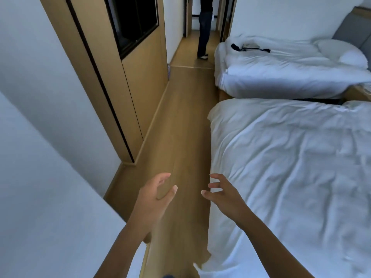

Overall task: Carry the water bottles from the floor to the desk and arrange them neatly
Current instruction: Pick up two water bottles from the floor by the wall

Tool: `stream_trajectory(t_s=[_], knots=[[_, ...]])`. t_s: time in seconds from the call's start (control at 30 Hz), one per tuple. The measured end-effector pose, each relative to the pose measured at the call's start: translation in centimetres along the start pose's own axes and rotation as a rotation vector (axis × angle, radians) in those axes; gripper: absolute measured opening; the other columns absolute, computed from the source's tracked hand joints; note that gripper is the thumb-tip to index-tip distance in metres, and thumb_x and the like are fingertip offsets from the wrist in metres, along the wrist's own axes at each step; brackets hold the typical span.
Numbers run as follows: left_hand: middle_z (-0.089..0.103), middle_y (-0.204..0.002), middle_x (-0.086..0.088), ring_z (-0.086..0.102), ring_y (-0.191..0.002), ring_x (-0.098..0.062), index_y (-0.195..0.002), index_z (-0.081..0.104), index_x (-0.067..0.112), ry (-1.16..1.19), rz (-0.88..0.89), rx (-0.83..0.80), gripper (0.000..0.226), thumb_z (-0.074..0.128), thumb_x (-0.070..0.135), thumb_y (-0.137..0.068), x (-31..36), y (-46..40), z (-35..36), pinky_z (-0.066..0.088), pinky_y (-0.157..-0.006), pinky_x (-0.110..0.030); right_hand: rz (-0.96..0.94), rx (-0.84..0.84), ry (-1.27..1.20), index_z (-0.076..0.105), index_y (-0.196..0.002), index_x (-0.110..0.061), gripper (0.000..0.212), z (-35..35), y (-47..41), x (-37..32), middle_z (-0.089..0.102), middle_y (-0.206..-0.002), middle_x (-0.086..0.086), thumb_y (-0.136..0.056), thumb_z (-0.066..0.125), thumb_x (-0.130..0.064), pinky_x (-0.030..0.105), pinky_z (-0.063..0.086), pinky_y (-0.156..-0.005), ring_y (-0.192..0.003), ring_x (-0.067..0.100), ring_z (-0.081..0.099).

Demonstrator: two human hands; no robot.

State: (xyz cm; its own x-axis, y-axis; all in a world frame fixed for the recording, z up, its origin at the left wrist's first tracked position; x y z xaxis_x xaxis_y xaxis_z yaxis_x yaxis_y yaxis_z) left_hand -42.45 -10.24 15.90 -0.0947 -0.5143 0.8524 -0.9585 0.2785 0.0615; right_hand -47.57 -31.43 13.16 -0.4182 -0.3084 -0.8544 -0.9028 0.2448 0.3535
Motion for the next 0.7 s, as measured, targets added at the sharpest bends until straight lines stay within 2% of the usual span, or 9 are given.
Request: stream_trajectory(t_s=[0.1, 0.2, 0.33, 0.5, 0.57, 0.63, 0.7], knots=[[0.055, -0.132, 0.016, 0.047, -0.128, -0.002, -0.132, 0.053, 0.030, 0.009, -0.012, -0.025, 0.044, 0.063, 0.041, -0.091, -0.4, -6.0, 0.3, 0.038, -0.107, -0.026, 0.017, -0.015, 0.018, 0.039, -0.141, -0.030, 0.057, -0.9, -5.6, -1.4, 0.055, -0.120, -0.008, -0.091, 0.068, -0.036, 0.015, 0.046, -0.075, -0.106, 0.011, 0.059], [0.053, -0.132, 0.019, 0.045, -0.128, 0.001, -0.132, 0.052, 0.033, 0.020, -0.029, -0.051, 0.043, 0.062, 0.043, -0.091, -0.9, -12.4, 0.9, 0.038, -0.108, -0.027, 0.040, 0.000, 0.030, 0.038, -0.142, -0.029, 0.058, -1.6, -12.0, -2.7, 0.053, -0.122, -0.007, -0.092, 0.067, -0.035, 0.022, 0.046, -0.087, -0.111, 0.013, 0.057], [0.052, -0.131, 0.019, 0.044, -0.126, 0.002, -0.129, 0.052, 0.033, 0.060, -0.031, -0.032, 0.038, 0.062, 0.037, -0.092, -1.2, -23.1, 0.0, 0.034, -0.104, -0.022, 0.038, 0.003, 0.037, 0.037, -0.144, -0.024, 0.061, -1.8, -22.2, -6.0, 0.054, -0.126, -0.003, -0.092, 0.067, -0.035, 0.029, 0.049, -0.095, -0.114, 0.015, 0.056], [0.052, -0.128, 0.015, 0.045, -0.125, -0.001, -0.126, 0.053, 0.029, 0.075, -0.042, -0.006, 0.034, 0.062, 0.029, -0.093, -0.7, -36.2, -2.9, 0.034, -0.106, -0.024, 0.006, 0.019, 0.023, 0.041, -0.142, -0.023, 0.061, -2.4, -35.0, -12.3, 0.057, -0.120, -0.003, -0.089, 0.070, -0.034, 0.023, 0.048, -0.088, -0.103, 0.009, 0.058], [0.052, -0.128, 0.015, 0.045, -0.124, -0.001, -0.126, 0.053, 0.029, 0.065, -0.023, -0.012, 0.034, 0.063, 0.029, -0.093, -0.2, -40.8, -4.0, 0.034, -0.104, -0.022, -0.016, 0.018, 0.000, 0.043, -0.140, -0.023, 0.060, -2.6, -39.3, -14.6, 0.057, -0.114, -0.005, -0.088, 0.071, -0.034, 0.016, 0.047, -0.079, -0.098, 0.004, 0.058], [0.052, -0.127, 0.016, 0.046, -0.125, -0.002, -0.125, 0.053, 0.030, 0.059, -0.017, -0.017, 0.034, 0.063, 0.029, -0.093, -0.1, -45.1, -4.8, 0.034, -0.104, -0.022, -0.017, 0.006, -0.019, 0.044, -0.139, -0.023, 0.059, -2.9, -43.1, -16.3, 0.056, -0.113, -0.006, -0.088, 0.072, -0.033, 0.011, 0.045, -0.073, -0.096, 0.002, 0.058], [0.051, -0.125, 0.018, 0.046, -0.126, -0.003, -0.123, 0.052, 0.032, 0.070, -0.013, -0.027, 0.033, 0.063, 0.030, -0.092, 0.0, -49.3, -5.4, 0.035, -0.105, -0.023, -0.010, 0.002, -0.032, 0.044, -0.138, -0.023, 0.058, -3.2, -46.9, -17.5, 0.057, -0.114, -0.004, -0.088, 0.072, -0.032, 0.012, 0.046, -0.073, -0.098, 0.003, 0.059]])
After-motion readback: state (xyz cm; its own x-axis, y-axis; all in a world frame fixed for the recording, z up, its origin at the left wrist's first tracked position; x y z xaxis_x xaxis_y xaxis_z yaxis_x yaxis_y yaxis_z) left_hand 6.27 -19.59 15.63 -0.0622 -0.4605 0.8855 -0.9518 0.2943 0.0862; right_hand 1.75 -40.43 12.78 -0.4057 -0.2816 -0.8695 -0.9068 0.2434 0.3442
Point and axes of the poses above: each hand's wrist, its own y-axis away from the middle knuckle, its own z-axis out of the palm, x = y × z, the point moved 6 cm from there along -y, towards the middle knuckle
